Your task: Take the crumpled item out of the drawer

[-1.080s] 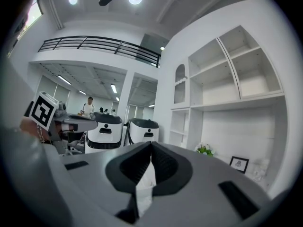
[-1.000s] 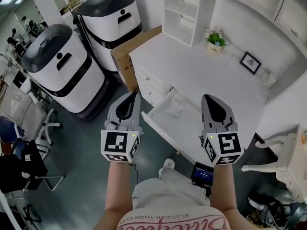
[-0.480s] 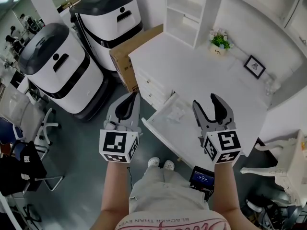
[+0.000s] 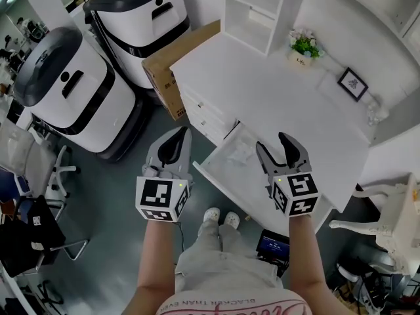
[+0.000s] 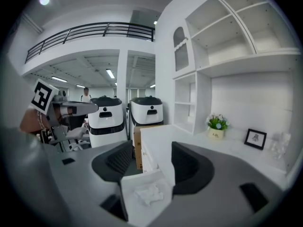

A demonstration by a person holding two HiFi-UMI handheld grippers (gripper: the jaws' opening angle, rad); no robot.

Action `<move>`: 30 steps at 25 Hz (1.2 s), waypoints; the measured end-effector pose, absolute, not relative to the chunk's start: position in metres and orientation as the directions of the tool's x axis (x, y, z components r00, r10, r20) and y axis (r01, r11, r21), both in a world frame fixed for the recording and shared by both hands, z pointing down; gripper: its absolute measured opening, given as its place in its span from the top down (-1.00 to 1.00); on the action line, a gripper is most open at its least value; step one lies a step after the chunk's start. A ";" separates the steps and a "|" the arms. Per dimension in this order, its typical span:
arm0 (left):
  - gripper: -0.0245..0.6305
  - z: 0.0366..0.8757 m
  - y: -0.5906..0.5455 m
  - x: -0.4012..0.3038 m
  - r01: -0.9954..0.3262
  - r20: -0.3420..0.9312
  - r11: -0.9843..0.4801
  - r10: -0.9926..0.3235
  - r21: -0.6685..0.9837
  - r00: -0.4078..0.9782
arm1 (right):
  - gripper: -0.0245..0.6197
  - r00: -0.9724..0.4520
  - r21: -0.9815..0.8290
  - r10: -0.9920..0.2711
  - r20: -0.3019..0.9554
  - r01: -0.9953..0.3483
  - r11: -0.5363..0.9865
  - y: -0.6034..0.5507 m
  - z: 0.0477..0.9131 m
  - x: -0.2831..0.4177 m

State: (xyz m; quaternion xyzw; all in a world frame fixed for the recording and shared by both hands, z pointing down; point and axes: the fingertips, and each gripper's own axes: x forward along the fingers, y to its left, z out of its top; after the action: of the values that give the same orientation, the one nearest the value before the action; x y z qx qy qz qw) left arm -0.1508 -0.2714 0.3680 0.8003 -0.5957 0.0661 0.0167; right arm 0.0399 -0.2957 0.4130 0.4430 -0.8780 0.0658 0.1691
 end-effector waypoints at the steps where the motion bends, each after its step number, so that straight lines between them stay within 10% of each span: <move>1: 0.90 0.373 -0.274 -0.153 -0.956 0.134 -0.289 -0.950 -0.044 0.281 | 0.15 -0.546 0.033 -0.749 0.375 -0.799 0.600 -0.298 0.424 0.038; 30: 0.90 0.497 -0.307 -0.158 -0.947 0.346 -0.316 -0.883 0.058 0.316 | 0.15 -0.442 -0.200 -0.462 0.769 -0.853 0.482 -0.344 0.703 0.044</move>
State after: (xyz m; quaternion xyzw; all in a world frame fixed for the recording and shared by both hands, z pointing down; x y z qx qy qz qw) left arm -0.1582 -0.3067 0.4969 0.8015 -0.5709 0.1259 0.1259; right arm 0.0445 -0.3436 0.7033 0.4132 -0.7955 0.2968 0.3292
